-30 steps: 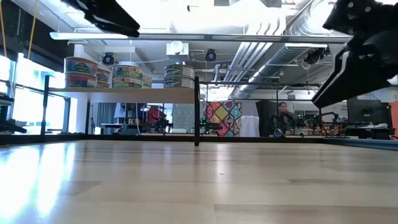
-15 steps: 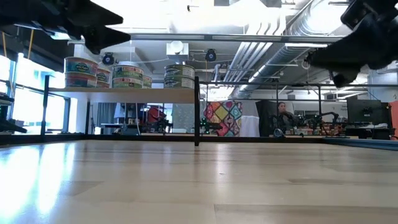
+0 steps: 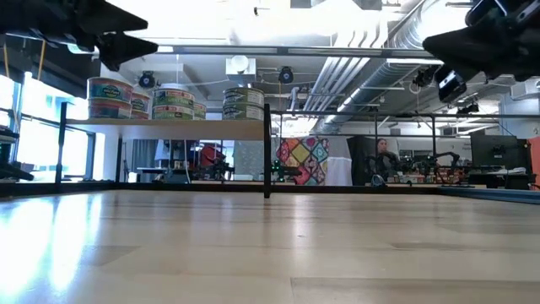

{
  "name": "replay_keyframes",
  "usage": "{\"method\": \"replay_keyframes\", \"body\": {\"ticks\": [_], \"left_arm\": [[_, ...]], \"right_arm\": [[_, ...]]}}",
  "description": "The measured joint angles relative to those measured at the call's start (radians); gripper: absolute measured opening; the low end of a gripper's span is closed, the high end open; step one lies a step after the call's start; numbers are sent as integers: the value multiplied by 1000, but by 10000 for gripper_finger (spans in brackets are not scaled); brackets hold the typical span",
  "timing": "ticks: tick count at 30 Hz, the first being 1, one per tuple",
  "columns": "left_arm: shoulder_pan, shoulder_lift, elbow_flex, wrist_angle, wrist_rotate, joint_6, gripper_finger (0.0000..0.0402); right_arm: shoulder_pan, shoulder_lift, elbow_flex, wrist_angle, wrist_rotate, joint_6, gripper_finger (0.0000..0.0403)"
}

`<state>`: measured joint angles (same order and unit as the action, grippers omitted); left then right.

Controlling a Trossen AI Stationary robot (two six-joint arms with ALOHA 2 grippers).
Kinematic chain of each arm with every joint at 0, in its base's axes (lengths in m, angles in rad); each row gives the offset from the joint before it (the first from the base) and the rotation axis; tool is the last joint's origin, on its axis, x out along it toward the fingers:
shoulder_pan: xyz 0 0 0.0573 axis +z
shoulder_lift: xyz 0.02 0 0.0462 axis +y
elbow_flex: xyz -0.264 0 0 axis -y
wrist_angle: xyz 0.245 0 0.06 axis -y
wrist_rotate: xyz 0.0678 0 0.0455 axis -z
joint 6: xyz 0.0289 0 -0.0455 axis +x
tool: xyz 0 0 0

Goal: Stack canned seafood by type on shelf
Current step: Return to Home Position

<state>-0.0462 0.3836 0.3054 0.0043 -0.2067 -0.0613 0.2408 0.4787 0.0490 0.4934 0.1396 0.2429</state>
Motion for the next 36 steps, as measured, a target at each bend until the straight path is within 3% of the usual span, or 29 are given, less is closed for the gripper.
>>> {"method": "replay_keyframes", "body": {"ticks": [4, 10, 18, 25, 36], "left_arm": [[35, -20, -2, -55, 52, 19, 273], [54, -72, -108, 34, 71, 3, 273], [54, -229, -182, 27, 41, 0, 273], [54, -383, -197, -144, 47, 28, 273], [54, -380, -195, -179, 60, 81, 273]], "right_arm": [[-129, -68, 0, -55, -136, 11, 2], [-239, -150, 0, -145, -260, 29, 0], [-263, -214, 0, -220, -268, 37, 0], [-260, -218, 0, -241, -312, 37, 0], [-260, -218, 0, -279, -313, 8, 0]]}}
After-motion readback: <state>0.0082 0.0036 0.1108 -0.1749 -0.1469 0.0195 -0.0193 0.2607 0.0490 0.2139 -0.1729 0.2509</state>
